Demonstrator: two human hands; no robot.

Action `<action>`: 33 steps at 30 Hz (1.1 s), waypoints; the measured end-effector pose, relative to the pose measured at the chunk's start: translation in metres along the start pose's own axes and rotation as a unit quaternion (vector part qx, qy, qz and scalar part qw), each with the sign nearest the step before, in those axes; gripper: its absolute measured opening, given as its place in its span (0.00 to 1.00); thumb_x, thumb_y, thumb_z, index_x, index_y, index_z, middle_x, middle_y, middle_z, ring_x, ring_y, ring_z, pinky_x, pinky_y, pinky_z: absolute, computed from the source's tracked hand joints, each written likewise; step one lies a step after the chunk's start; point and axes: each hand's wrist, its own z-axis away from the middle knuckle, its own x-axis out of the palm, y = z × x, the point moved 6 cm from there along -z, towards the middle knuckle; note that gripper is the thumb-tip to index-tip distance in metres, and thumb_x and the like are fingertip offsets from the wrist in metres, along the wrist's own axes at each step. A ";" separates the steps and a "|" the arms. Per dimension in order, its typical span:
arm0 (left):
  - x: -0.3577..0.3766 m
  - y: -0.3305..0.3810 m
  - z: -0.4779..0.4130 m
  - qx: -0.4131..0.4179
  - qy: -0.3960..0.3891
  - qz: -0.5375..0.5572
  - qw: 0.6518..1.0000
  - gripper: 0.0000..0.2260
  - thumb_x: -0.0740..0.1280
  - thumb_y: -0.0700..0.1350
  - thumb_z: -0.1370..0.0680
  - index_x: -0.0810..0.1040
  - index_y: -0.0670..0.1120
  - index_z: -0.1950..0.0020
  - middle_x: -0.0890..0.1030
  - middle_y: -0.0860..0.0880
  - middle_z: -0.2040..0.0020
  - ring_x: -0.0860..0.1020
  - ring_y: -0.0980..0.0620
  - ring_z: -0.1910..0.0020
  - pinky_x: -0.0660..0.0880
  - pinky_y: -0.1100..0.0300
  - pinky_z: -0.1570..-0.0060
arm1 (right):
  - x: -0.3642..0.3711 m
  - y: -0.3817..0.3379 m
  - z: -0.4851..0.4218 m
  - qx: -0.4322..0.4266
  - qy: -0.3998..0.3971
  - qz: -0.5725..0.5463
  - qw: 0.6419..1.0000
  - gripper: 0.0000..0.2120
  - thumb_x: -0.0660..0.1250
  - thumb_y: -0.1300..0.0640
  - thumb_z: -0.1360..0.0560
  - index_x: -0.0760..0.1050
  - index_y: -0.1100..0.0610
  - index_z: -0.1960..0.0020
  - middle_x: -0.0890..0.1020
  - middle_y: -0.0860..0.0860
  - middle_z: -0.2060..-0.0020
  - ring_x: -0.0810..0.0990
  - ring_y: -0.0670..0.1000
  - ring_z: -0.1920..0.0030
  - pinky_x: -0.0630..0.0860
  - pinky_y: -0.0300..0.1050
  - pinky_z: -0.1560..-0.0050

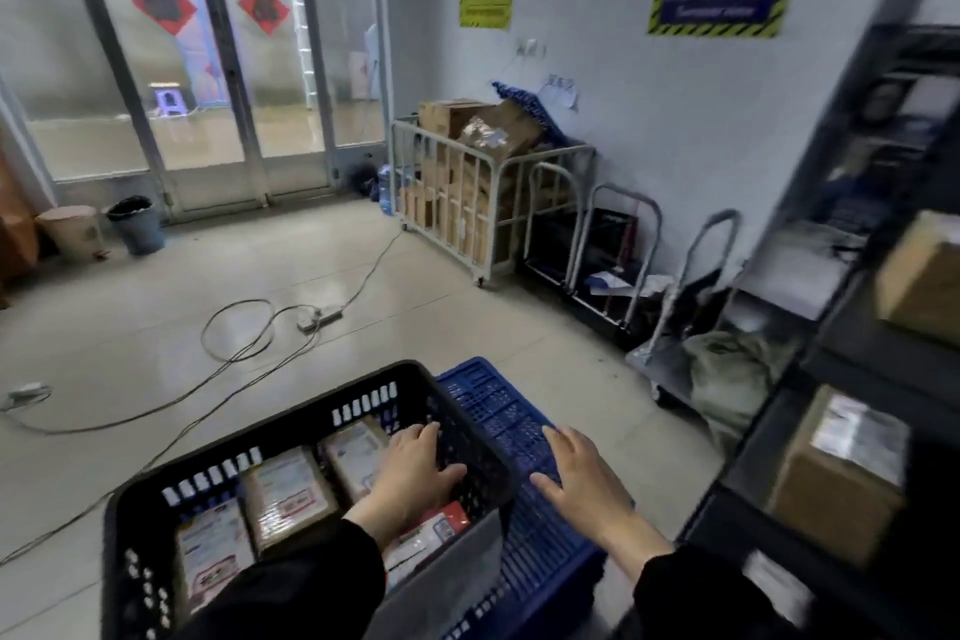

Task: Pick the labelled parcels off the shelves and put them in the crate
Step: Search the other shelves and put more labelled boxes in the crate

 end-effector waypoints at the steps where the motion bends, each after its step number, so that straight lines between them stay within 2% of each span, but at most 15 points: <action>1: 0.003 0.018 0.004 0.019 -0.002 -0.007 1.000 0.32 0.63 0.55 0.23 0.58 0.44 0.24 0.63 0.44 0.26 0.61 0.45 0.27 0.59 0.55 0.29 | -0.010 0.013 0.017 0.015 0.015 -0.002 1.000 0.31 0.58 0.45 0.21 0.51 0.55 0.24 0.57 0.52 0.25 0.54 0.51 0.25 0.55 0.43 0.27; 4: 0.017 0.076 0.025 0.079 -0.016 -0.018 0.997 0.32 0.63 0.57 0.23 0.58 0.43 0.24 0.64 0.44 0.26 0.62 0.44 0.27 0.61 0.54 0.29 | -0.040 0.053 0.075 0.062 0.061 -0.003 0.996 0.29 0.58 0.46 0.21 0.54 0.56 0.25 0.60 0.52 0.27 0.57 0.51 0.27 0.56 0.41 0.29; 7: 0.043 0.133 0.061 0.132 -0.049 -0.027 0.990 0.32 0.62 0.57 0.22 0.56 0.44 0.24 0.62 0.44 0.25 0.59 0.45 0.26 0.59 0.53 0.29 | -0.061 0.092 0.142 0.115 0.085 -0.010 0.990 0.28 0.59 0.48 0.21 0.56 0.58 0.26 0.60 0.53 0.27 0.57 0.53 0.27 0.57 0.44 0.30; 11: 0.083 0.198 0.125 0.199 -0.090 -0.020 0.976 0.31 0.62 0.56 0.22 0.56 0.43 0.24 0.61 0.44 0.25 0.58 0.44 0.26 0.58 0.53 0.29 | -0.074 0.137 0.239 0.189 0.110 -0.031 0.975 0.30 0.58 0.46 0.21 0.52 0.55 0.24 0.54 0.52 0.24 0.52 0.51 0.24 0.55 0.46 0.27; 14: 0.116 0.240 0.178 0.242 -0.118 -0.024 0.963 0.31 0.62 0.55 0.22 0.57 0.43 0.24 0.63 0.44 0.26 0.59 0.44 0.27 0.59 0.53 0.30 | -0.084 0.161 0.313 0.233 0.134 -0.031 0.963 0.30 0.58 0.46 0.21 0.51 0.54 0.24 0.54 0.51 0.24 0.52 0.51 0.24 0.55 0.46 0.27; 22: 0.190 0.358 0.306 0.368 -0.172 -0.041 0.913 0.31 0.63 0.54 0.22 0.56 0.44 0.24 0.61 0.45 0.25 0.60 0.45 0.26 0.59 0.54 0.30 | -0.115 0.217 0.506 0.366 0.191 -0.011 0.911 0.30 0.57 0.46 0.21 0.51 0.54 0.24 0.54 0.51 0.24 0.52 0.50 0.24 0.57 0.45 0.28; 27: 0.226 0.430 0.372 0.435 -0.203 -0.046 0.876 0.32 0.64 0.54 0.23 0.57 0.44 0.24 0.62 0.45 0.25 0.58 0.44 0.26 0.58 0.53 0.28 | -0.129 0.246 0.603 0.446 0.223 -0.007 0.867 0.30 0.57 0.46 0.21 0.51 0.54 0.24 0.55 0.51 0.24 0.53 0.51 0.25 0.58 0.45 0.29; 33: 0.276 0.513 0.443 0.515 -0.240 -0.046 0.822 0.32 0.64 0.55 0.24 0.58 0.44 0.24 0.64 0.45 0.26 0.61 0.45 0.27 0.61 0.55 0.29 | -0.140 0.285 0.703 0.522 0.256 -0.015 0.814 0.30 0.57 0.46 0.21 0.51 0.54 0.24 0.55 0.51 0.25 0.53 0.51 0.25 0.57 0.43 0.29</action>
